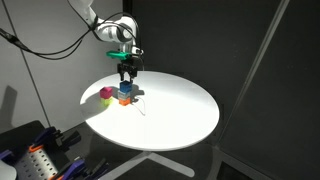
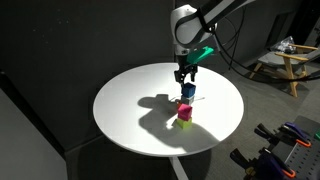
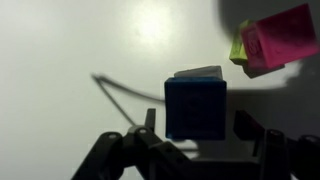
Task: Put the blue block on the gray block
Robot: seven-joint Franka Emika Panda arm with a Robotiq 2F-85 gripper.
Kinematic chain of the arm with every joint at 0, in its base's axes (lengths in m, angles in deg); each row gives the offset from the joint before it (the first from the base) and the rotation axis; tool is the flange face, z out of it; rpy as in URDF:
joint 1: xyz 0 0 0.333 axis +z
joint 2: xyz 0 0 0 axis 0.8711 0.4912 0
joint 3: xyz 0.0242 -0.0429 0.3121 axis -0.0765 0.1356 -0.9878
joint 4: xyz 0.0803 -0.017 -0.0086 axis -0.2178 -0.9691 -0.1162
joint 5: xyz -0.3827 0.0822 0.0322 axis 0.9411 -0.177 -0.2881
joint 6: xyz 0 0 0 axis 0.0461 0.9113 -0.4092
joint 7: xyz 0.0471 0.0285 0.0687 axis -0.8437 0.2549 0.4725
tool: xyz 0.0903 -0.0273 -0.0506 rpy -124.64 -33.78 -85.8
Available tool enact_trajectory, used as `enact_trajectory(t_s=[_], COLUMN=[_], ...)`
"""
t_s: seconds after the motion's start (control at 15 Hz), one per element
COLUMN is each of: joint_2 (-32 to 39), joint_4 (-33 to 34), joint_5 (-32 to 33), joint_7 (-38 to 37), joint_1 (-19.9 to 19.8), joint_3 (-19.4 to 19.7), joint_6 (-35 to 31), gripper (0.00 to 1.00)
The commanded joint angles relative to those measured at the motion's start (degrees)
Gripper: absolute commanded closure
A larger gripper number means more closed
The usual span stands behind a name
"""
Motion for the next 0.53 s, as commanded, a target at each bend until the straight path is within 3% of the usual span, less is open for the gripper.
enact_trajectory(t_s=[0.0,0.07,0.13,0.47], joint_2=[0.0,0.0,0.0,-2.0], joint_4=[0.1,0.1,0.1,0.7], joint_5=[0.1,0.1,0.1,0.2], joint_7=[0.0,0.0,0.0,-0.5], joint_1=[-0.1,-0.1,-0.1,0.2], joint_3=[-0.2,-0.2,-0.2,-0.2], joint_6=[0.1,0.1,0.1,0.5], gripper=[0.19,0.19,0.05,0.00])
